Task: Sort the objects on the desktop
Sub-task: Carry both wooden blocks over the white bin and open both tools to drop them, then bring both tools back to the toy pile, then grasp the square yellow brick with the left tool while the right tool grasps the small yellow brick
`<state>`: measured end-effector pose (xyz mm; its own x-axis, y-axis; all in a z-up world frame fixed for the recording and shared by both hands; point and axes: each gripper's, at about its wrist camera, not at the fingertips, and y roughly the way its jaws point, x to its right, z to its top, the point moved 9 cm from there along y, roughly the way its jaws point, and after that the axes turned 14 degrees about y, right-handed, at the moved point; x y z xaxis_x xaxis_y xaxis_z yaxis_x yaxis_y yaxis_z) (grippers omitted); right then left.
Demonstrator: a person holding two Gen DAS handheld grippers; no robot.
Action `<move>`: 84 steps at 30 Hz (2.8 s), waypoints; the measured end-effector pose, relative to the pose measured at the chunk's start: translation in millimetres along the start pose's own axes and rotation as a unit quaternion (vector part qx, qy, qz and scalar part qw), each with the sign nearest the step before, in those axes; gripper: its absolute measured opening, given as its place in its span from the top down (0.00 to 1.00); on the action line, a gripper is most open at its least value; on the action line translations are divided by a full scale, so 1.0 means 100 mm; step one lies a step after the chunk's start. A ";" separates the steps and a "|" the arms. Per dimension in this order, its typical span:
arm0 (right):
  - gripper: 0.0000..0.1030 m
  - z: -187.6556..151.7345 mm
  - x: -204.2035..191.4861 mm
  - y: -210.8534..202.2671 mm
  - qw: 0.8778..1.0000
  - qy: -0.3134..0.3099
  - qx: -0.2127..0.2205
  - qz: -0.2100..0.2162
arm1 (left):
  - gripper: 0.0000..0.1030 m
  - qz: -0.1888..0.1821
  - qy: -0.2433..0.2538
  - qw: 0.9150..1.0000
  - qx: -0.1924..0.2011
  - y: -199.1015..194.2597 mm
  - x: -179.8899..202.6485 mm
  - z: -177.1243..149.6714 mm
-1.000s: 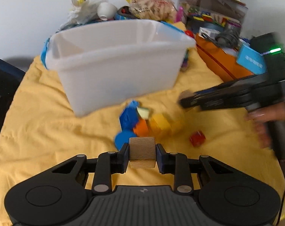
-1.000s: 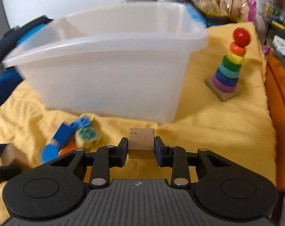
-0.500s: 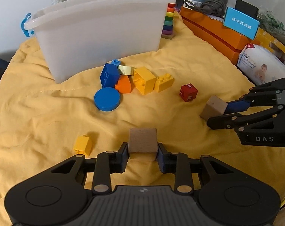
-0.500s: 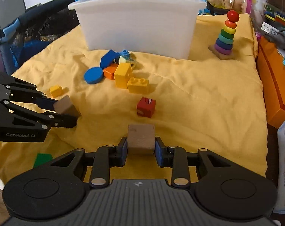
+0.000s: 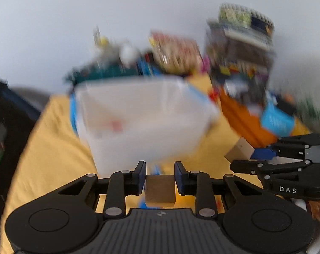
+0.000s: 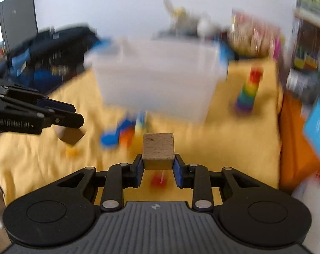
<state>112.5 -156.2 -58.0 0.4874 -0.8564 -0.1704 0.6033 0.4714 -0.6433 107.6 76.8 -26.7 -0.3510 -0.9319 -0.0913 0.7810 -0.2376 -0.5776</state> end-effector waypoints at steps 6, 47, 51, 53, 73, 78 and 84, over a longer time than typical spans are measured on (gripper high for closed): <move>0.68 1.06 -0.07 0.03 0.997 0.011 0.071 0.018 | 0.68 0.051 0.026 0.997 0.049 0.16 -0.40 0.81; 0.66 -0.27 0.19 0.60 0.994 0.060 -0.086 0.017 | 0.27 -0.038 -0.018 0.990 -0.134 0.22 0.33 -1.07; 0.65 -0.14 -0.14 0.88 0.996 -0.015 -0.084 0.025 | 0.27 -0.035 -0.008 0.989 -0.141 0.19 0.35 -1.12; 0.66 -0.15 -0.24 1.02 0.995 -0.021 -0.094 0.028 | 0.27 -0.031 -0.009 0.990 -0.141 0.16 0.33 -1.13; 0.76 -0.37 0.08 0.62 0.995 -0.045 -0.088 0.033 | 0.40 -0.067 0.231 0.966 -0.101 0.67 0.74 -0.77; 0.76 -0.34 0.15 0.58 0.996 -0.034 -0.078 0.023 | 0.73 -0.084 0.250 0.955 -0.139 1.16 0.78 -0.82; 0.76 -0.31 0.10 0.63 0.995 -0.048 -0.078 0.031 | 0.73 -0.168 0.131 0.967 -0.141 0.77 0.82 -0.82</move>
<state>135.5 -141.2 -123.5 0.5837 -0.7986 -0.1465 0.4681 0.4785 -0.7429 96.5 4.3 -145.1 -0.7075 -0.7055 -0.0405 0.4409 -0.3960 -0.8055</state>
